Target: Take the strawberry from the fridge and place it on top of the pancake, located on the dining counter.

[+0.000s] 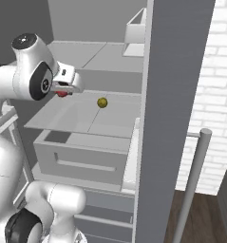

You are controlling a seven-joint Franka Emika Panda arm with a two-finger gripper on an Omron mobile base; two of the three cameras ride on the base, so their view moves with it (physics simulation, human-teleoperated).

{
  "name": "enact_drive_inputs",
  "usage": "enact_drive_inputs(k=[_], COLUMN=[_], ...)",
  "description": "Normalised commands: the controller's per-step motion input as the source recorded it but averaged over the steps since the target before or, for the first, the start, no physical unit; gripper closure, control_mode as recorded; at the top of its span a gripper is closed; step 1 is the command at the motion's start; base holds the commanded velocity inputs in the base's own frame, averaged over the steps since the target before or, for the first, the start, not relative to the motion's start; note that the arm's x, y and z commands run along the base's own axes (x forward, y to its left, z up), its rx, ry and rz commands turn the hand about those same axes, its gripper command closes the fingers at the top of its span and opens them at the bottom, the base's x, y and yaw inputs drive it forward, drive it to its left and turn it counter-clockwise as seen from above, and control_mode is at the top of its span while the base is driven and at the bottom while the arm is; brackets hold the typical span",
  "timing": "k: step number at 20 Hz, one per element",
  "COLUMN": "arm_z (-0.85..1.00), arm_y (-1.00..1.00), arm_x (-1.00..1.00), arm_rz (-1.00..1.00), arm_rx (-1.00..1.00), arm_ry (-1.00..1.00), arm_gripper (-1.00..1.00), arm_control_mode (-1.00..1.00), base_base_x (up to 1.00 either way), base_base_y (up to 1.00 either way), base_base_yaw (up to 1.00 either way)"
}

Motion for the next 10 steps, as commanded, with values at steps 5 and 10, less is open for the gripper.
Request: enact_drive_inputs(k=[5,10], arm_z=[-0.85,-0.79], arm_y=[-0.14,0.00], arm_x=[-0.72,-0.38], arm_rz=[0.00,0.00], arm_rx=[-0.09,-0.03], arm_ry=[0.07,0.00], arm_gripper=[1.00,1.00], arm_control_mode=[-1.00,-1.00], base_base_x=[0.00,0.00], base_base_y=[0.00,0.00], base_base_yaw=[0.00,0.00])
